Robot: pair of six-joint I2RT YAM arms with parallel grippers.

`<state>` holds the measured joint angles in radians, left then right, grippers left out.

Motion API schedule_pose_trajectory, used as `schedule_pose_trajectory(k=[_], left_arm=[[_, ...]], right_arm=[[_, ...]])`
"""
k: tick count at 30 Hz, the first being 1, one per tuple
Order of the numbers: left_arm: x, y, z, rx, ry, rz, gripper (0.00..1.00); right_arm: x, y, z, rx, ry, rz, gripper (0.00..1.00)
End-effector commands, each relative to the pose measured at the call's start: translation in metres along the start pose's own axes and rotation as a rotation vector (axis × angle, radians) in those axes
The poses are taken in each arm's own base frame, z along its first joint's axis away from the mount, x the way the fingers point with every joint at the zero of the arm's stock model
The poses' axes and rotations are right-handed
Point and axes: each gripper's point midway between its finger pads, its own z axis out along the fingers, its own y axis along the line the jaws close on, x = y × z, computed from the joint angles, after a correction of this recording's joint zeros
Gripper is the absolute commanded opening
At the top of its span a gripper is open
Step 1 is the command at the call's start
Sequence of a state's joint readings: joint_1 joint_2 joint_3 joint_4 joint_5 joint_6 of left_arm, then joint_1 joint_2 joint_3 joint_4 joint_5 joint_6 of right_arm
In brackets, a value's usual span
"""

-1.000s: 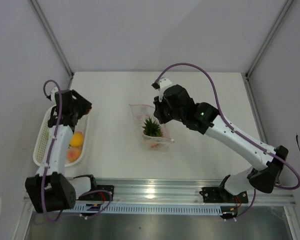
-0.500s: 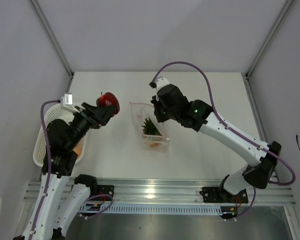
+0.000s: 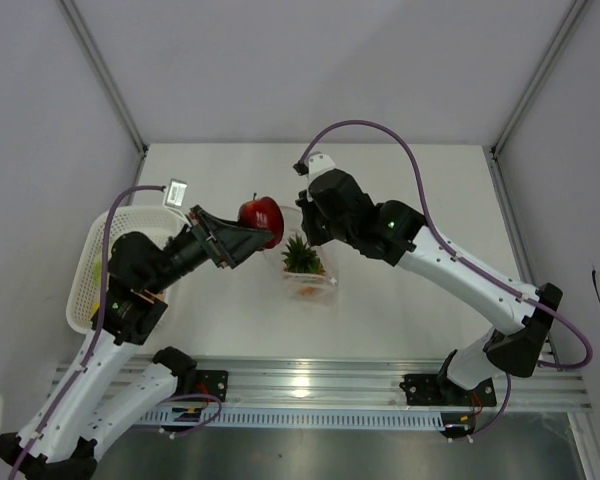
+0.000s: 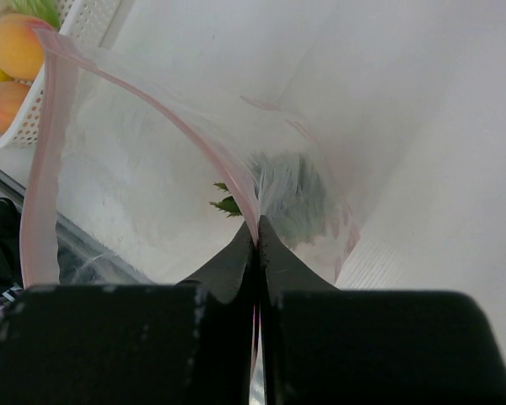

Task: Place the food in the zip-top bag and seal the zipper
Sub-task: Place the fake fruit in the zipper food storage bag.

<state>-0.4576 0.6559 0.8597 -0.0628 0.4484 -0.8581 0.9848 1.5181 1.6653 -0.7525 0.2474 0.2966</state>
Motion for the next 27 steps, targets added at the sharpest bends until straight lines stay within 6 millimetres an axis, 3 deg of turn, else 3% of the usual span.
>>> schedule_pose_trajectory(k=[1, 12, 24, 27], left_arm=[[-0.001, -0.018, 0.006, 0.059, -0.002, 0.045, 0.01], [0.034, 0.033, 0.017, -0.164, 0.065, 0.037, 0.03], [0.066, 0.057, 0.009, -0.292, 0.188, 0.071, 0.10], [0.068, 0.052, 0.007, -0.274, 0.223, 0.084, 0.14]], right_arm=[[-0.018, 0.004, -0.008, 0.002, -0.039, 0.033, 0.00], [-0.028, 0.011, -0.017, -0.032, -0.069, 0.075, 0.00], [-0.036, 0.006, -0.015, -0.012, -0.080, 0.115, 0.00], [-0.038, 0.008, -0.012, -0.022, -0.080, 0.120, 0.00]])
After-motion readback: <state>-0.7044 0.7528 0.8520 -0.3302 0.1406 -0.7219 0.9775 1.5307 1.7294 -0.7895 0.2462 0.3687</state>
